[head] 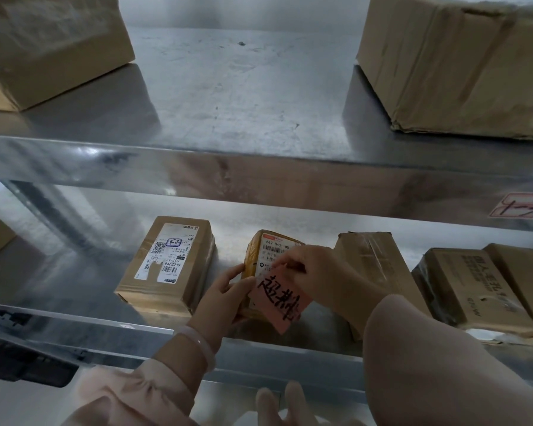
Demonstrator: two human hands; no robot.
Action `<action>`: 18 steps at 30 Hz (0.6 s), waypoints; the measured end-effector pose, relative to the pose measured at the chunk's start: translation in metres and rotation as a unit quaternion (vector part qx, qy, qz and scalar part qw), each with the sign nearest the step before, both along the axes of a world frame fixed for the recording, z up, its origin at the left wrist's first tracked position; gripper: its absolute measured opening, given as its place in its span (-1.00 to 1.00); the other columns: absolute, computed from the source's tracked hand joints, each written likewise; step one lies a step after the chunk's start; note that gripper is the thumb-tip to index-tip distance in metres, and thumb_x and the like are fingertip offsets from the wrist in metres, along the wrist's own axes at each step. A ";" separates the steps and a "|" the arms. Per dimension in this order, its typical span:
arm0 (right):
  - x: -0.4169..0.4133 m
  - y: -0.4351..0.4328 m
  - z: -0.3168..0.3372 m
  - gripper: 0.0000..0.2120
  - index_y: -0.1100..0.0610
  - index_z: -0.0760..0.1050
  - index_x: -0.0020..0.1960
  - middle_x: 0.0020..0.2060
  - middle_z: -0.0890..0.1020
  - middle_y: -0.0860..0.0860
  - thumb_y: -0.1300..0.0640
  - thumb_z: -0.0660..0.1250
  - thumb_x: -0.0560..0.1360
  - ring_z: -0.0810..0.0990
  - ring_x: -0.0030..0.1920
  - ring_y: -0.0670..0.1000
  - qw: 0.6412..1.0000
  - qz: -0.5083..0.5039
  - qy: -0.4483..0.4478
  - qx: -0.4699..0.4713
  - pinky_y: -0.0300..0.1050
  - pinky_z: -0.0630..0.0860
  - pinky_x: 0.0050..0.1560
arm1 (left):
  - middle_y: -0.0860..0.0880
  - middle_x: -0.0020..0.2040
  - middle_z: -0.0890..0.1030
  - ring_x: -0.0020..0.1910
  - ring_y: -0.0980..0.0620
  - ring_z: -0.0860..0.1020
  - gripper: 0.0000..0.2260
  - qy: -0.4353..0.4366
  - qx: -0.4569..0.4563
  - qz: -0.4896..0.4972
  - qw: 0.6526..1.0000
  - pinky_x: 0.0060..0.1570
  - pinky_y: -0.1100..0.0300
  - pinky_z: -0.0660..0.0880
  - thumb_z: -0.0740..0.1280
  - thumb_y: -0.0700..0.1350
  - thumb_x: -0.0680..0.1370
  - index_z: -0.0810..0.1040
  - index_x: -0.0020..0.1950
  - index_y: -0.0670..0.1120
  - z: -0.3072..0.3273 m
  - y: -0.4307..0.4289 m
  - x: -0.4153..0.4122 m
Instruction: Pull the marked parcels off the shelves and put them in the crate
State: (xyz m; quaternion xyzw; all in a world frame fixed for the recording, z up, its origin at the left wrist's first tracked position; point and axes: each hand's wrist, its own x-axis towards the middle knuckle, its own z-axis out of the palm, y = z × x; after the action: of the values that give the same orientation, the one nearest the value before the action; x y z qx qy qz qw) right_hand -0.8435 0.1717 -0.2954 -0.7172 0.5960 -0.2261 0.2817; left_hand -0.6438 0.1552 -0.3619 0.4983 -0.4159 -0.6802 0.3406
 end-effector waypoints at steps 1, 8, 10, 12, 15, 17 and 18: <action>0.000 -0.001 0.000 -0.86 -0.03 0.55 0.07 -0.11 0.60 -0.15 0.15 0.31 0.55 0.63 -0.09 -0.09 1.000 0.004 0.018 -0.011 -0.28 0.61 -0.19 | -0.10 -0.03 0.70 -0.08 -0.05 0.69 -0.61 -0.001 0.002 -0.001 1.000 -0.14 0.06 0.62 0.35 -0.08 0.54 0.44 0.37 0.01 0.000 0.001 0.000; 0.003 -0.003 -0.002 -0.90 0.00 0.55 0.05 -0.07 0.66 -0.08 0.10 0.36 0.54 0.63 -0.11 -0.09 0.997 0.030 0.051 -0.057 -0.27 0.60 -0.16 | -0.14 0.03 0.68 -0.05 -0.07 0.69 -0.61 -0.019 -0.002 -0.006 1.000 -0.03 -0.05 0.63 0.34 -0.10 0.55 0.44 0.38 0.00 0.001 0.003 0.000; 0.004 -0.004 -0.004 -0.85 0.00 0.56 0.10 -0.05 0.63 -0.09 0.11 0.37 0.53 0.61 -0.12 -0.11 0.996 0.027 0.049 -0.072 -0.35 0.56 -0.18 | -0.14 0.03 0.68 -0.03 -0.08 0.68 -0.61 -0.019 -0.003 -0.006 1.000 0.03 -0.10 0.61 0.35 -0.09 0.55 0.45 0.38 0.00 0.003 0.004 -0.001; 0.005 -0.004 -0.005 -0.82 -0.01 0.57 0.12 -0.06 0.58 -0.13 0.11 0.38 0.52 0.56 -0.16 -0.16 0.994 0.028 0.050 -0.090 -0.38 0.52 -0.18 | -0.14 0.03 0.68 -0.02 -0.09 0.68 -0.62 -0.022 -0.004 -0.006 1.000 0.04 -0.12 0.61 0.34 -0.08 0.55 0.45 0.37 0.01 0.004 0.005 -0.001; 0.006 -0.005 -0.007 -0.80 -0.01 0.56 0.15 -0.08 0.53 -0.14 0.09 0.38 0.52 0.53 -0.17 -0.16 0.993 0.034 0.046 -0.106 -0.37 0.50 -0.16 | -0.14 0.02 0.67 -0.02 -0.10 0.67 -0.63 -0.029 -0.006 -0.004 1.000 0.04 -0.14 0.60 0.34 -0.08 0.56 0.46 0.37 0.01 0.003 0.005 -0.001; 0.005 -0.005 -0.009 -0.76 -0.02 0.53 0.17 -0.07 0.54 -0.12 0.09 0.39 0.51 0.54 -0.14 -0.14 0.993 0.031 0.043 -0.103 -0.33 0.53 -0.12 | -0.13 0.01 0.68 -0.03 -0.09 0.67 -0.63 -0.033 -0.006 -0.005 0.999 0.04 -0.15 0.60 0.34 -0.08 0.55 0.46 0.36 0.01 0.002 0.005 0.000; 0.004 -0.005 -0.009 -0.75 -0.03 0.53 0.18 -0.06 0.55 -0.12 0.09 0.39 0.51 0.54 -0.13 -0.13 0.993 0.031 0.043 -0.102 -0.31 0.54 -0.11 | -0.12 0.01 0.68 -0.03 -0.09 0.68 -0.64 -0.037 -0.006 -0.007 0.999 0.03 -0.16 0.61 0.34 -0.08 0.55 0.47 0.36 0.02 0.001 0.005 0.001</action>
State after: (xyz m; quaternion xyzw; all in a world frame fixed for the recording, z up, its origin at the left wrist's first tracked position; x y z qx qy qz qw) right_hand -0.8398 0.1664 -0.3043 -0.7691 0.5592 -0.2459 0.1880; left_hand -0.6429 0.1604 -0.3611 0.5183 -0.4353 -0.6614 0.3232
